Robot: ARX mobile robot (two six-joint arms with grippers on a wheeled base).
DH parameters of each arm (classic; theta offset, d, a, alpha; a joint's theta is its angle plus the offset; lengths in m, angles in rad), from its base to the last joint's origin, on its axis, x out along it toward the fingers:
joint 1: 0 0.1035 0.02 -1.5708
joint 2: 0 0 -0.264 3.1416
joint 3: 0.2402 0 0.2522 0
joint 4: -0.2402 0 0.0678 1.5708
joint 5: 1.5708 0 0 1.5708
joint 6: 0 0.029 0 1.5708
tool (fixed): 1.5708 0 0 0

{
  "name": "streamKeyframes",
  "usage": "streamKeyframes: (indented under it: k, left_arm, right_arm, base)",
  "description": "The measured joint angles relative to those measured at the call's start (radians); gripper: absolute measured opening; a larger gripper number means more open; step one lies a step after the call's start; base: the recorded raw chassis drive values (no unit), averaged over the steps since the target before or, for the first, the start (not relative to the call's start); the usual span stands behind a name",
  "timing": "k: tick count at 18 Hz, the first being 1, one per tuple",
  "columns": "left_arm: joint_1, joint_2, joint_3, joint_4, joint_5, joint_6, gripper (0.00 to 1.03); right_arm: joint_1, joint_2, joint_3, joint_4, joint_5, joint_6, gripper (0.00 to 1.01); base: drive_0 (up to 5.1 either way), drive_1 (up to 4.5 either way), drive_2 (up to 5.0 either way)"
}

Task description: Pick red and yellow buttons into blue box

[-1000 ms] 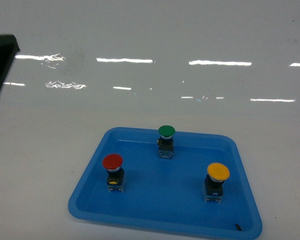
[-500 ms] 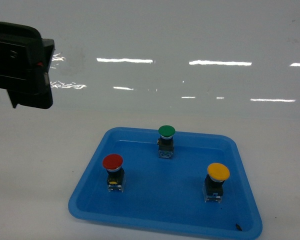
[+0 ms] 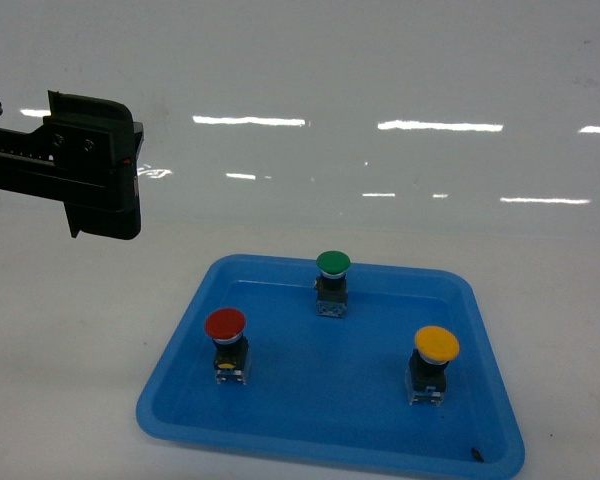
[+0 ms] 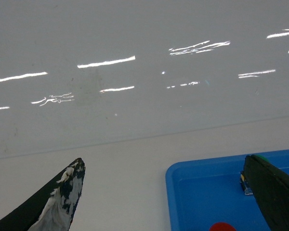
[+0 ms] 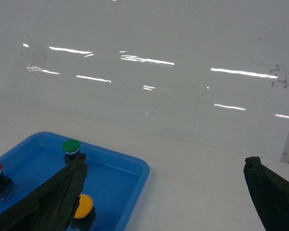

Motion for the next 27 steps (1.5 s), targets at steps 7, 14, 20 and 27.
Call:
streamKeyframes:
  k: [7,14,20,27]
  left_arm:
    - [0.000,0.000,0.000,0.000,0.000,0.000,0.98]
    - [0.000,0.000,0.000,0.000,0.002,0.000,0.98]
    - [0.000,0.000,0.000,0.000,0.002,0.000,0.98]
    - [0.000,0.000,0.000,0.000,0.002,0.000,0.98]
  right_arm:
    - [-0.017,0.381,0.139,0.114,-0.079,-0.045,0.98]
    - [0.089,0.419,0.159,-0.035,-0.199,-0.065,0.98]
    - [0.068,0.427,0.166,-0.092,-0.182,-0.097,0.98]
    - [0.100,0.479,0.214,-0.161,-0.293,-0.111,0.98]
  base:
    - [0.0,0.00,0.0]
    - [0.0,0.00,0.0]
    - [0.0,0.00,0.0]
    - [0.0,0.00,0.0]
